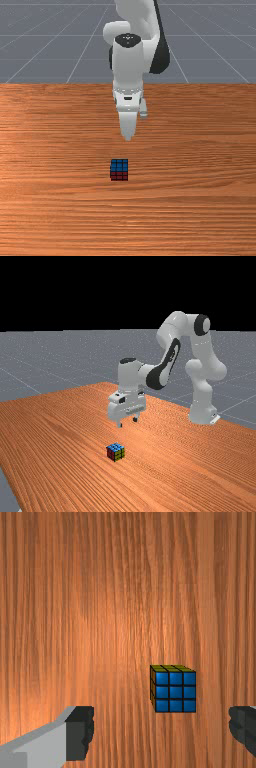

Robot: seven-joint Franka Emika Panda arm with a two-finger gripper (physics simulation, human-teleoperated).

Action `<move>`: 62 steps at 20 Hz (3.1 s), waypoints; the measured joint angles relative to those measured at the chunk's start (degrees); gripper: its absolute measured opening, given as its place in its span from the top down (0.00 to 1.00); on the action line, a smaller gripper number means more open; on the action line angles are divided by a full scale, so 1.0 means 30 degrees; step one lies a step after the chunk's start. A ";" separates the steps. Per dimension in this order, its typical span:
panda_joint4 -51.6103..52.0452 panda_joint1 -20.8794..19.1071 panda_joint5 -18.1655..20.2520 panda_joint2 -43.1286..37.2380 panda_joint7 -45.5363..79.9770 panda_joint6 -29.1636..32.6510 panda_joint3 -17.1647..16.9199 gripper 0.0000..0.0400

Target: Rotate the cube till the blue face upward

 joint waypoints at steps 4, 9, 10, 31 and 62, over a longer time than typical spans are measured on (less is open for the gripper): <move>-0.0003 0.0071 0.0069 -0.0030 0.0560 -0.0076 -0.0096 0.22; -0.1398 -0.0127 0.0159 -0.1921 0.2032 -0.0844 -0.0721 0.79; -0.1525 -0.0146 0.0163 -0.2157 0.2686 -0.0946 -0.0878 0.88; -0.0642 0.1536 0.0998 -0.1276 1.7824 -0.2236 -0.2742 1.00; 0.6992 0.1636 0.3895 0.6816 2.7636 -0.2924 -0.3109 1.00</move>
